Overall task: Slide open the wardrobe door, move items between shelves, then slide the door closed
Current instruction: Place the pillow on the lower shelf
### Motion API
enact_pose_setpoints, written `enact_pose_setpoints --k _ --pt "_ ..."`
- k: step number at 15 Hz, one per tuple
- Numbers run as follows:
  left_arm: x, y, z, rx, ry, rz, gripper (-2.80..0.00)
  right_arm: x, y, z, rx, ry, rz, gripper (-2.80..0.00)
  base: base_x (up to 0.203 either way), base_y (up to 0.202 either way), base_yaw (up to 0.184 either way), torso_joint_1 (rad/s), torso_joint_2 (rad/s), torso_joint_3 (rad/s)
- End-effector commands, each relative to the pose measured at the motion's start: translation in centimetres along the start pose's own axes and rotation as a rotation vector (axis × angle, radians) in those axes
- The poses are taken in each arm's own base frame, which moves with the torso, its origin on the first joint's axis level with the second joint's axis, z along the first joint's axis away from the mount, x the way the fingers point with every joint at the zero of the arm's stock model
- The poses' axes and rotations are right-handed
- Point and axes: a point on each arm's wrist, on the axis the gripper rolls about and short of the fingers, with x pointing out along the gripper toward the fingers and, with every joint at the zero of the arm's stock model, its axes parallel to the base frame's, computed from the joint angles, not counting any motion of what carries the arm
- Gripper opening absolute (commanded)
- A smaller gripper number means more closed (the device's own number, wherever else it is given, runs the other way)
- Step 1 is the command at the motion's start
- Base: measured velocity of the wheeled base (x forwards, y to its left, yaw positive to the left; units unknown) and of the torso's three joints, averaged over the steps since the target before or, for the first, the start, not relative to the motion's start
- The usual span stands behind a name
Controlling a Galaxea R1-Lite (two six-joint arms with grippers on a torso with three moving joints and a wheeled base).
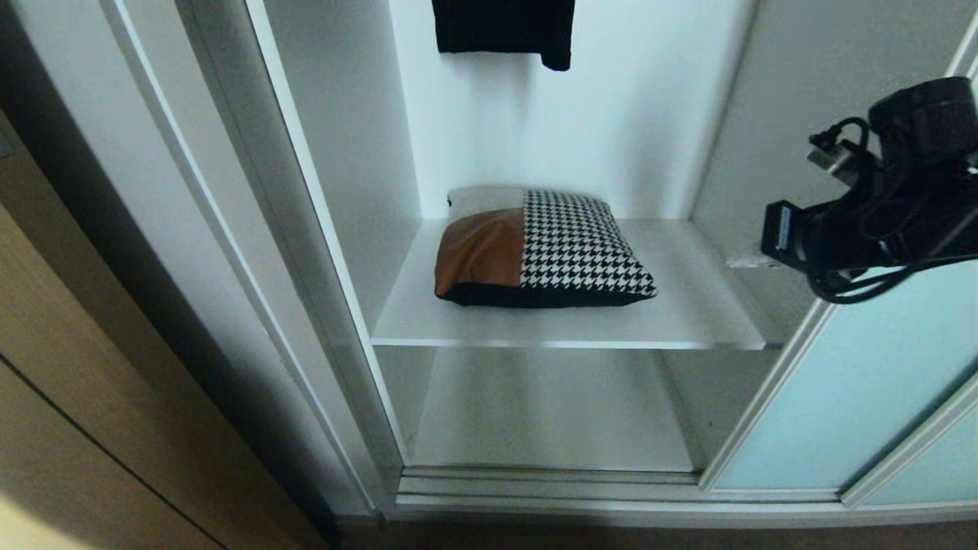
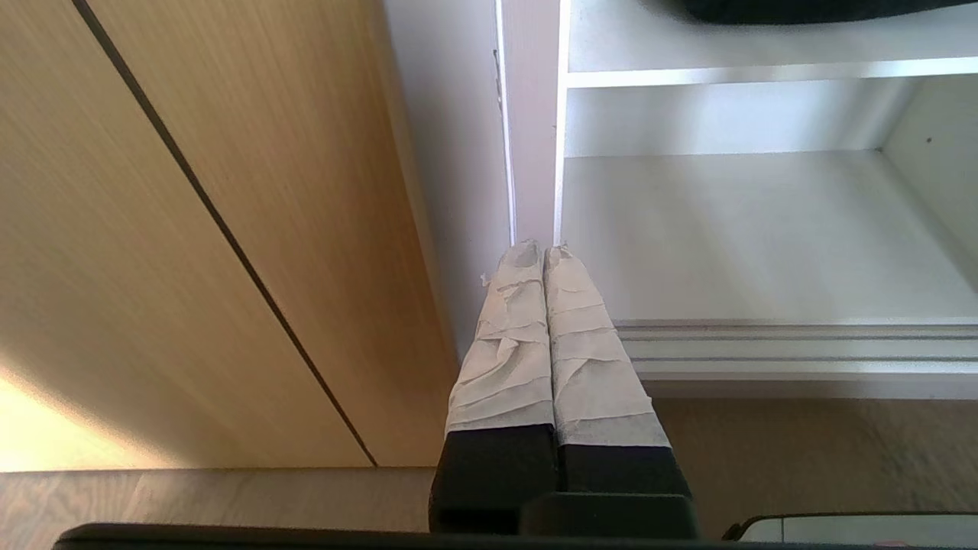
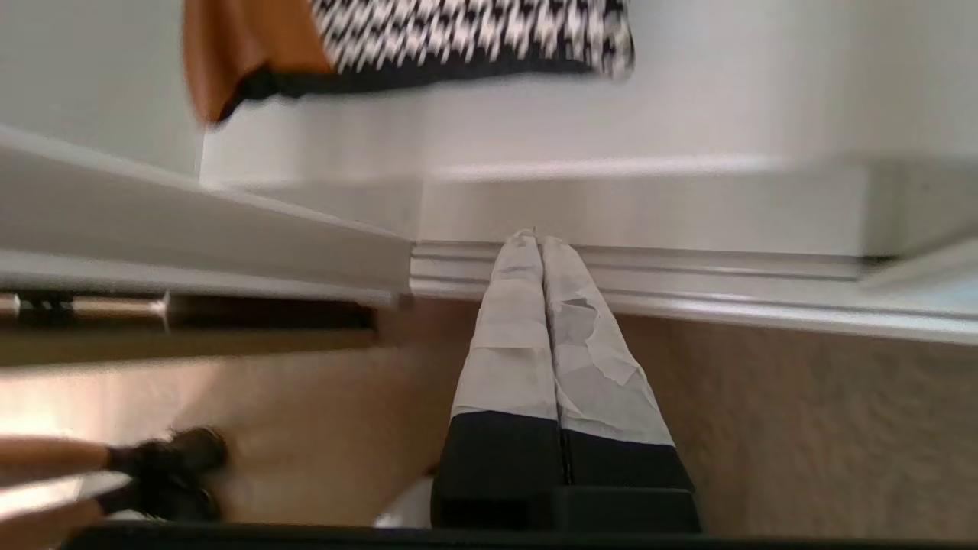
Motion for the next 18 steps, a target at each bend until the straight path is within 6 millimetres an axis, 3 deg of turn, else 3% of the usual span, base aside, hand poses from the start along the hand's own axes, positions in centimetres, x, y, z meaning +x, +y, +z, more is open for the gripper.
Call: enact_pose_setpoints --k 1,2,3,7,10,15,18 --pt "0.0 0.0 0.0 0.0 0.001 0.0 -2.8 6.8 -1.7 0.0 0.033 0.081 -0.031 -2.8 0.0 0.0 0.0 0.0 0.0 0.0" --pt "0.0 0.0 0.0 0.0 0.001 0.0 -2.8 8.4 -2.1 0.3 0.04 0.085 -0.036 -2.8 0.0 0.0 0.0 0.0 0.0 0.0" --pt "0.0 0.0 0.0 0.001 0.001 0.0 -2.8 9.8 -2.6 0.4 0.05 0.088 -0.044 0.0 0.0 0.0 0.0 0.0 0.0 0.0" --pt "0.0 0.0 0.0 0.0 0.001 0.0 -2.8 13.0 -5.2 1.2 0.126 0.077 -0.056 0.0 0.0 0.0 0.0 0.0 0.0 0.0" --pt "0.0 0.0 0.0 0.0 0.001 0.0 -2.8 14.5 -6.6 2.1 0.123 0.027 0.099 0.0 0.0 0.0 0.0 0.0 0.0 0.0" --pt "0.0 0.0 0.0 0.0 0.001 0.0 -2.8 21.2 -8.8 -0.5 0.126 0.05 0.134 0.0 0.0 0.0 0.0 0.0 0.0 0.0" --pt "0.0 0.0 0.0 0.0 0.001 0.0 -2.8 23.0 -9.5 -1.1 0.104 0.004 0.159 0.0 0.0 0.0 0.0 0.0 0.0 0.0"
